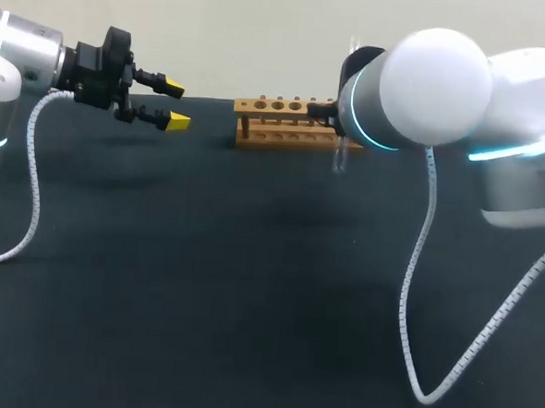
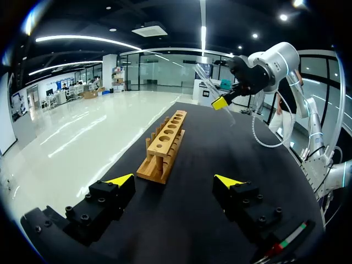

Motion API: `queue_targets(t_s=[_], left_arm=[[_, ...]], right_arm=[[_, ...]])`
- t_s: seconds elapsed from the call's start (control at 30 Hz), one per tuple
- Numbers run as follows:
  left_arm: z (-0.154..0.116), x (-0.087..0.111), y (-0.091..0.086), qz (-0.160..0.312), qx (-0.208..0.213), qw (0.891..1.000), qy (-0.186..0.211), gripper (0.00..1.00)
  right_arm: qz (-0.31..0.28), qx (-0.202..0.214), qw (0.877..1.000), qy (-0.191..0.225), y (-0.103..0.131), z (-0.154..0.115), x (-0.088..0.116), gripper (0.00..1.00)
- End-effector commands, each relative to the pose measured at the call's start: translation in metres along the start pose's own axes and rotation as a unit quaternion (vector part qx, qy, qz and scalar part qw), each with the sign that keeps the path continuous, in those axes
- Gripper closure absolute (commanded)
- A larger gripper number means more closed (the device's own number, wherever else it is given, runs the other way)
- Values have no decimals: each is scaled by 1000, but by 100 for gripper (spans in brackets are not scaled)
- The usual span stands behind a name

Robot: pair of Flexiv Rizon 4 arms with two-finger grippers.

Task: Grasp the test tube, adjust it, and insert it.

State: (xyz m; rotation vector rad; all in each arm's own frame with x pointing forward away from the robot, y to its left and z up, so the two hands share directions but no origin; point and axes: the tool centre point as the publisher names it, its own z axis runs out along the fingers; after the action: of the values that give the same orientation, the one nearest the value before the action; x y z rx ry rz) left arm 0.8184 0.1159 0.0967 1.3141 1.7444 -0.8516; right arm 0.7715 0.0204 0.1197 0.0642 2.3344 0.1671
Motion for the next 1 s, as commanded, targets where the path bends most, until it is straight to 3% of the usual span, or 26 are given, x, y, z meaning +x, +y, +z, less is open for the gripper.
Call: queue_targets(t_s=[0.03, 0.4, 1.0], left_arm=[[0, 1, -1, 1, -1, 1000, -2, 0], [0, 1, -1, 1, -1, 1000, -2, 0], [0, 1, -1, 1, -1, 1000, -2, 0]], right_arm=[[4, 8, 1000, -14, -3, -16, 6, 100], [27, 11, 999, -36, -9, -35, 10, 100], [38, 2, 999, -35, -10, -34, 11, 100]])
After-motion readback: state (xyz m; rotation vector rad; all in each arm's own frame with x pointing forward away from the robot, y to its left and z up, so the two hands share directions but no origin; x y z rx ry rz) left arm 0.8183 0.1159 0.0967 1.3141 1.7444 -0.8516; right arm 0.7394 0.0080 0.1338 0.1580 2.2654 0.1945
